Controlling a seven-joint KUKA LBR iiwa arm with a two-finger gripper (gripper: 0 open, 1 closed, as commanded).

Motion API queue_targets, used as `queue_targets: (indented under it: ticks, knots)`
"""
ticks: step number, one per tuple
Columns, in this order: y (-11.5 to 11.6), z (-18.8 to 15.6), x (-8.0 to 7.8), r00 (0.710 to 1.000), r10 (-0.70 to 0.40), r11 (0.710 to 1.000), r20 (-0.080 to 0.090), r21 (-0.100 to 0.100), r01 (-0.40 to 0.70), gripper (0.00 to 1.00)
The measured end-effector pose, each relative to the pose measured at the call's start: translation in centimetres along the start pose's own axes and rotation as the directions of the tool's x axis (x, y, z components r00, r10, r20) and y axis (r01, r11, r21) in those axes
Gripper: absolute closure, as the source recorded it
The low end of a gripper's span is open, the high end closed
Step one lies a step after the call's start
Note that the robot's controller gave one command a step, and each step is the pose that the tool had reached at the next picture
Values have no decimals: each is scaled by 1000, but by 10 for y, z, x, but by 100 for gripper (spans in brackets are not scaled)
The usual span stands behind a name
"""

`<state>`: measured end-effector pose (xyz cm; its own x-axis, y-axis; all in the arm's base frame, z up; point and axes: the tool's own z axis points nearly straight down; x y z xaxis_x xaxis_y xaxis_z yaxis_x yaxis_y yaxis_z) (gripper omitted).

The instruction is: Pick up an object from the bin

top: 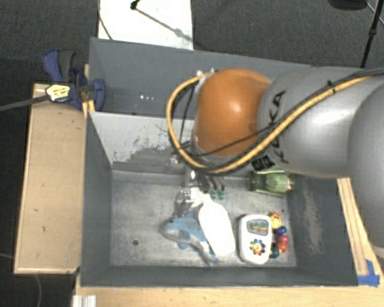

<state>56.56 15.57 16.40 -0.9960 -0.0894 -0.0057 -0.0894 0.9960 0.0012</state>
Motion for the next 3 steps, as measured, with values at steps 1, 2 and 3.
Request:
queue_targets:
  ticks: [1, 2, 3]
  knots:
    - [-37, 4, 28, 992, -124, 992, -8, 0, 124, 0]
    - [-55, 26, 45, 987, -161, 987, -3, 0, 161, 0]
    - [-59, 60, 38, 914, -406, 914, -4, -1, 406, 0]
